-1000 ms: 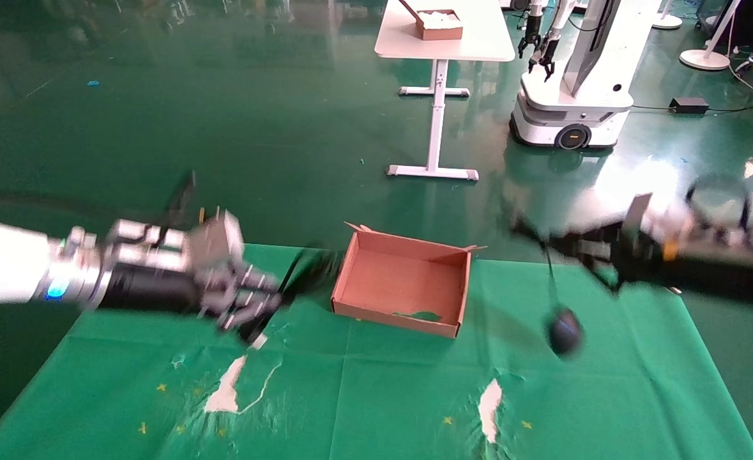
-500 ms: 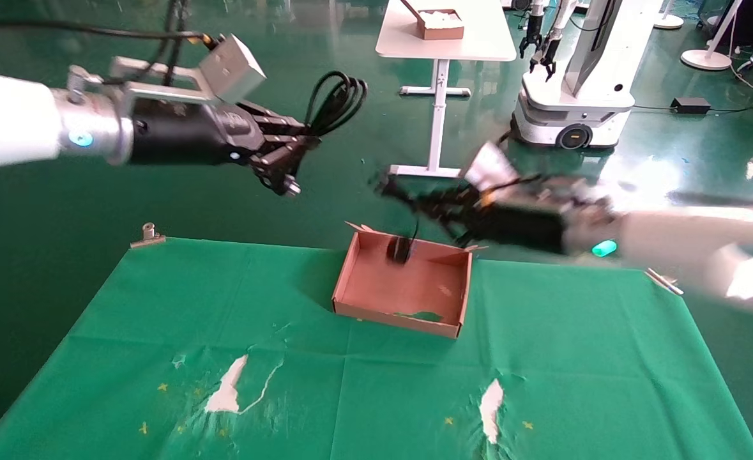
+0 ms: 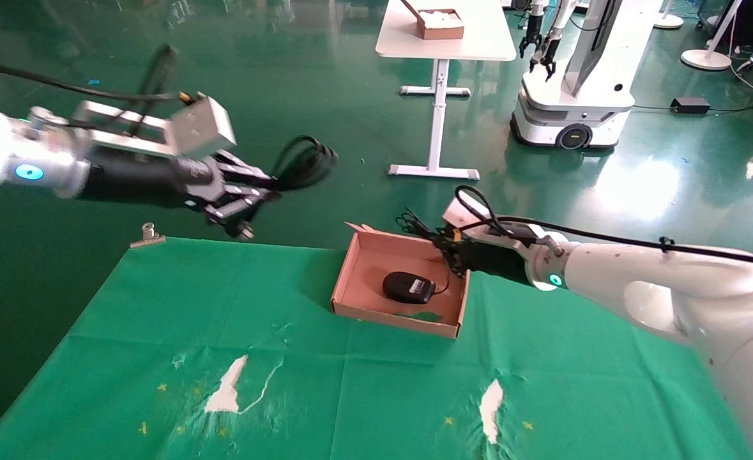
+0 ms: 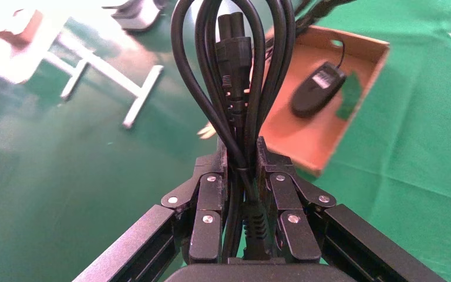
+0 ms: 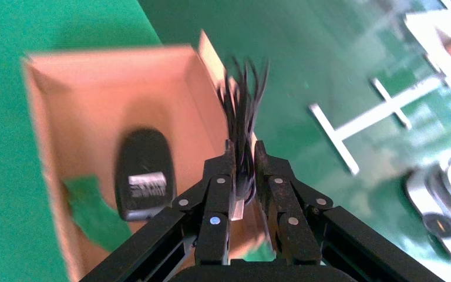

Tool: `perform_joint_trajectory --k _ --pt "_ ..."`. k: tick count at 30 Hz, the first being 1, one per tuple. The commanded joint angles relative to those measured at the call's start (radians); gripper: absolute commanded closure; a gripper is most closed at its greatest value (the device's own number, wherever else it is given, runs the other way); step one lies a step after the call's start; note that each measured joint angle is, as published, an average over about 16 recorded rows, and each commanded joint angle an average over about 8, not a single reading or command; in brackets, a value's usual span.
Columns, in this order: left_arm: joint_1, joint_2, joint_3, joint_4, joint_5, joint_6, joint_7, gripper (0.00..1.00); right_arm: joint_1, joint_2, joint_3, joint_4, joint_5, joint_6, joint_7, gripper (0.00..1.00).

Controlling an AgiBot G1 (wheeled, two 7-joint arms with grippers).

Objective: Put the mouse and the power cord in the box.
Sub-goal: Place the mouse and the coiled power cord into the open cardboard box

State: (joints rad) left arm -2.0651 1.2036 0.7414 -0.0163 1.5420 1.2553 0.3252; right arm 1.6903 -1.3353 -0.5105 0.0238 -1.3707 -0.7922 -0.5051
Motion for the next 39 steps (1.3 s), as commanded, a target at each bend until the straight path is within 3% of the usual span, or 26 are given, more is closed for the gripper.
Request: perform_joint_trajectory --k 1,9,16,21,29,30,37,38,39 --pt "0.012 0.014 0.006 0.000 0.008 0.004 0.008 1.00 -0.002 0.000 0.000 0.015 0.001 -0.011 0.006 0.00" --pt "0.139 0.144 0.043 -0.057 0.054 -0.220 0.014 1.00 0.054 0.109 0.028 0.027 0.041 -0.095 -0.029 0.00" --pt "0.284 0.169 0.140 -0.310 0.084 -0.301 0.049 1.00 0.156 0.292 0.069 0.060 0.103 -0.346 -0.027 0.00" --pt "0.310 0.168 0.215 -0.420 0.071 -0.322 -0.011 1.00 0.222 0.409 0.077 0.066 0.116 -0.514 -0.005 0.00" --pt "0.291 0.171 0.350 -0.543 0.073 -0.457 -0.109 0.99 0.286 0.496 0.067 0.067 0.100 -0.590 0.026 0.00" --pt "0.286 0.171 0.367 -0.553 0.078 -0.482 -0.120 0.93 0.291 0.500 0.066 0.068 0.098 -0.594 0.027 0.00" --pt "0.258 0.171 0.470 -0.589 0.084 -0.622 -0.231 0.06 0.311 0.506 0.067 0.077 0.101 -0.614 0.037 0.00" --pt "0.256 0.171 0.484 -0.593 0.082 -0.632 -0.247 0.00 0.311 0.505 0.069 0.077 0.104 -0.616 0.038 0.00" --pt "0.254 0.171 0.498 -0.597 0.081 -0.641 -0.261 0.00 0.310 0.503 0.071 0.077 0.107 -0.619 0.039 0.00"
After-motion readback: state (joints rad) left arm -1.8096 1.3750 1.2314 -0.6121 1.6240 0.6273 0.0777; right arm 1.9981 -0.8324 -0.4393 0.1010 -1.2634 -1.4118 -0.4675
